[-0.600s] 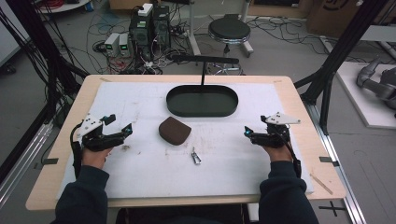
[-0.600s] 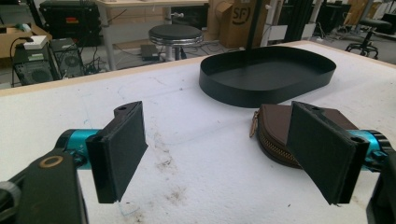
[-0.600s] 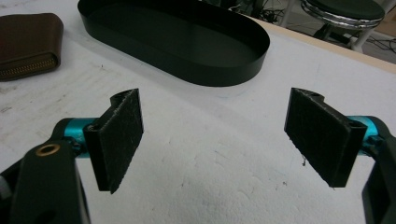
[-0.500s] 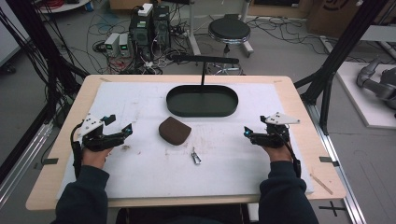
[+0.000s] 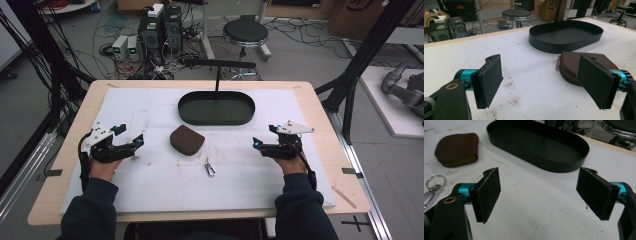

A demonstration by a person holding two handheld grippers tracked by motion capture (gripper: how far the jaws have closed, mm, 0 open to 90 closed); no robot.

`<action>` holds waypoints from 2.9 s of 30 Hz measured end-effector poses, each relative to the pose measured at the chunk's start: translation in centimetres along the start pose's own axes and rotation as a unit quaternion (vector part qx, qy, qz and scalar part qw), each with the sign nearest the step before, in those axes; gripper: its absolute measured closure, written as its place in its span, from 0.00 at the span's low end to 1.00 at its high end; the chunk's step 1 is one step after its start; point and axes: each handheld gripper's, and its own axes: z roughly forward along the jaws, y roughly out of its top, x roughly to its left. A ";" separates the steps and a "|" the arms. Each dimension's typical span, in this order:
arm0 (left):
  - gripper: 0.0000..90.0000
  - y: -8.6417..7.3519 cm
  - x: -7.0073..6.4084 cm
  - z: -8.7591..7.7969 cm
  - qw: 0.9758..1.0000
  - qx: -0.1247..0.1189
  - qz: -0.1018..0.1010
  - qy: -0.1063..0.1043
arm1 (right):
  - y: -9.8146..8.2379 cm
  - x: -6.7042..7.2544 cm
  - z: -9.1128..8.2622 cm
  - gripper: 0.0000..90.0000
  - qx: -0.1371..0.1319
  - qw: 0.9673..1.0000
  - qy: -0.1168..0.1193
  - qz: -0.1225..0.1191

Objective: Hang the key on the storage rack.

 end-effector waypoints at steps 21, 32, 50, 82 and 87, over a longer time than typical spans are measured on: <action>0.24 -0.2 -0.1 0.1 1.000 0.010 0.004 -0.005 | 1.0 10.9 6.9 0.43 0.066 0.978 0.182 -0.074; 0.24 -0.3 -0.1 0.1 1.000 0.013 0.003 -0.004 | 0.5 11.8 8.0 0.87 0.136 0.968 0.174 -0.120; 0.25 -0.3 0.0 0.1 1.000 0.014 0.001 -0.005 | 1.0 11.1 7.3 1.00 0.134 0.969 0.162 -0.129; 0.25 -0.4 0.1 0.3 1.000 0.017 0.000 -0.011 | 11.4 -3.3 4.9 1.00 -0.003 0.997 0.016 -0.072; 0.25 -0.4 0.1 0.4 1.000 0.017 -0.001 -0.011 | 12.9 -5.1 6.3 1.00 -0.004 0.998 0.002 -0.057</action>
